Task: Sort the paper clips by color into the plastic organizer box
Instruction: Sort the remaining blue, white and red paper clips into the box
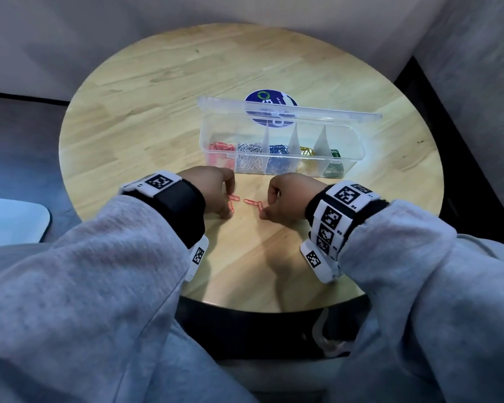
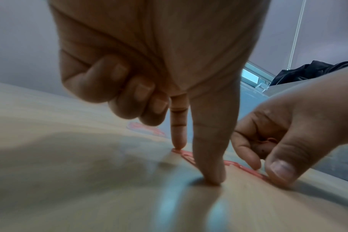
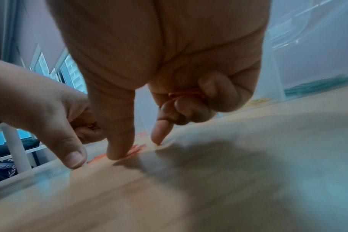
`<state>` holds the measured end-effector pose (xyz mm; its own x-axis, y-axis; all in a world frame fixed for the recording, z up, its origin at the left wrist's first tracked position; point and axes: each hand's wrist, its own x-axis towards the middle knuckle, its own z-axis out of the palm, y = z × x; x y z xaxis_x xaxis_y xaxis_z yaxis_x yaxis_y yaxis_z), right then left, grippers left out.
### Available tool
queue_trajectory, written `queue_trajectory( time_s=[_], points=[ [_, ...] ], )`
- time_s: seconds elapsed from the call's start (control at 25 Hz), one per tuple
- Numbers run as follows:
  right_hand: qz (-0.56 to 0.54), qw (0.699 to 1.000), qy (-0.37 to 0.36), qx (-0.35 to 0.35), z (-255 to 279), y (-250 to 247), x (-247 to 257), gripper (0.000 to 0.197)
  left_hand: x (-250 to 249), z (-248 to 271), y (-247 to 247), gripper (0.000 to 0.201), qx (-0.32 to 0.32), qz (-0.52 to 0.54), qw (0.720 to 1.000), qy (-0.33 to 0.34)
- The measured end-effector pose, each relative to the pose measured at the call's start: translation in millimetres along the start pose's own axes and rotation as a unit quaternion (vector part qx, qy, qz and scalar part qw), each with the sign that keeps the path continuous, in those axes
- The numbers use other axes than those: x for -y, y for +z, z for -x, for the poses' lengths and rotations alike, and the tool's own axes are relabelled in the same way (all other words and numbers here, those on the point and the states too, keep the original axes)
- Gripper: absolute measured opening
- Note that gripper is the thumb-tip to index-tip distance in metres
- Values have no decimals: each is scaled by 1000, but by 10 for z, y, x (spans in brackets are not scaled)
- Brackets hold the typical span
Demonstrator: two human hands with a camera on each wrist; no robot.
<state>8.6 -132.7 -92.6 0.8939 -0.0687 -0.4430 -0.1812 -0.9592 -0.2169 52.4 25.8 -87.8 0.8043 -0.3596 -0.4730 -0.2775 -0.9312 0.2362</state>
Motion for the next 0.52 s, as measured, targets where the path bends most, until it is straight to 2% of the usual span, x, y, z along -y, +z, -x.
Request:
queue_trajectory(
  time_s=[0.16, 0.32, 0.52],
  points=[
    [0, 1000, -3, 13, 16, -11, 80, 25, -26, -32, 40, 30, 5, 1, 1000, 15],
    [27, 1000, -1, 13, -30, 2, 151, 31, -18, -73, 69, 19, 7, -13, 1000, 27],
    [-2, 999, 4, 36, -60, -25, 91, 16, 16, -60, 54, 22, 22, -13, 1000, 17]
  ],
)
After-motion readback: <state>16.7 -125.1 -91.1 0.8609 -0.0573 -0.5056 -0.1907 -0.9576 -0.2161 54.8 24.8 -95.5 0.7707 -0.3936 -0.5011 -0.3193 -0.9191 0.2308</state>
